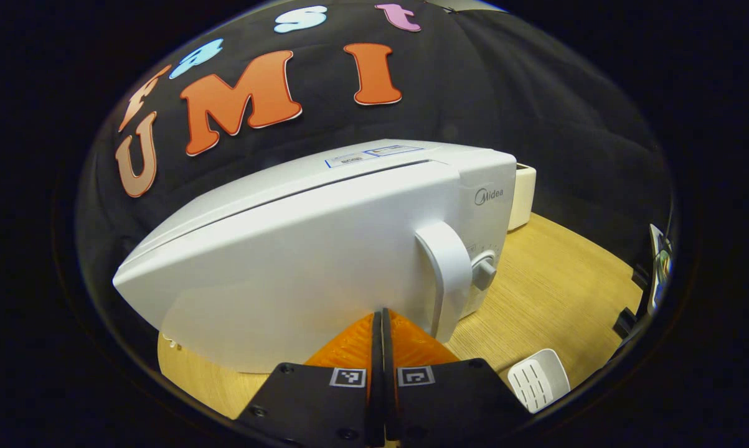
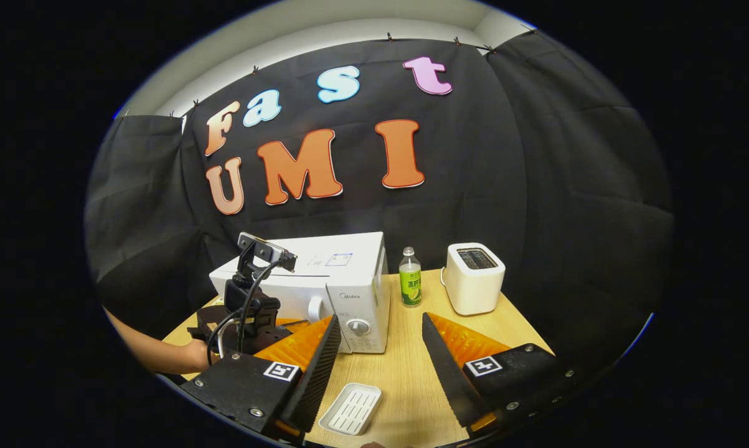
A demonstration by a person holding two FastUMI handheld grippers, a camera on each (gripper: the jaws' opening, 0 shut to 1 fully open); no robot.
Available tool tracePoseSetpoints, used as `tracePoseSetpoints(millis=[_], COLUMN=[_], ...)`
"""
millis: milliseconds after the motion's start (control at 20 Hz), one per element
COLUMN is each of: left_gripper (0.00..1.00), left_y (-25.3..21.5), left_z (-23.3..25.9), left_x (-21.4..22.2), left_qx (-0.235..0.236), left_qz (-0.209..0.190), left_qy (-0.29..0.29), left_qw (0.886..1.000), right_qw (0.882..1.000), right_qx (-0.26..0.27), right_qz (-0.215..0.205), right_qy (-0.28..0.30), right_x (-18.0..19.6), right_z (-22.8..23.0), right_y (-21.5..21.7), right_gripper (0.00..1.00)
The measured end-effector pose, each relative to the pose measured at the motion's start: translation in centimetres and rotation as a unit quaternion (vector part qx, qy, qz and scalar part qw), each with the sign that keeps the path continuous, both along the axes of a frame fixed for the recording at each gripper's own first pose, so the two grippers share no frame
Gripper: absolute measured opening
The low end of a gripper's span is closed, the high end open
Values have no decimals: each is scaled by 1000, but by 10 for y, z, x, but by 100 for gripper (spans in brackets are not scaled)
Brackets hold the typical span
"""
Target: Open the microwave oven with the left hand, put the food in, and close the microwave oven.
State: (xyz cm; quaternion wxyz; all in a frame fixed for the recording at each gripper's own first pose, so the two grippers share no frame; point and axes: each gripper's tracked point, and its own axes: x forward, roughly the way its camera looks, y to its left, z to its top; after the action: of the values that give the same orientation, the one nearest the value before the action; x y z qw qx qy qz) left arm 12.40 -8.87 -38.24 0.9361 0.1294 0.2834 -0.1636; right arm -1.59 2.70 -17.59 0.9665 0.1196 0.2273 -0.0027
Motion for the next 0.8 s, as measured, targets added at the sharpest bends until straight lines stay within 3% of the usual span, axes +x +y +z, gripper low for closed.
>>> tracePoseSetpoints(millis=[50,100,150,300,550,800], left_gripper=[0,5,0,5,5,5], left_y=[-2,-3,-1,2,27,84], left_z=[-3,-3,-2,33,130,248], left_x=[-3,-4,-5,-14,-39,-55], left_qx=[0,2,8,3,-24,-56], left_qz=[1,0,8,16,36,80], left_qy=[7,6,4,-38,-117,-203], left_qw=[1000,1000,1000,999,992,974], right_qw=[1000,1000,1000,1000,998,990], right_qx=[1,0,-2,-10,-40,-80], right_qz=[1,4,5,15,28,34], right_qy=[1,0,-1,-8,-48,-111], right_x=[1,1,0,1,19,35], right_z=[0,1,2,8,39,93], right_y=[1,2,2,7,15,25], right_gripper=[82,82,82,82,82,82])
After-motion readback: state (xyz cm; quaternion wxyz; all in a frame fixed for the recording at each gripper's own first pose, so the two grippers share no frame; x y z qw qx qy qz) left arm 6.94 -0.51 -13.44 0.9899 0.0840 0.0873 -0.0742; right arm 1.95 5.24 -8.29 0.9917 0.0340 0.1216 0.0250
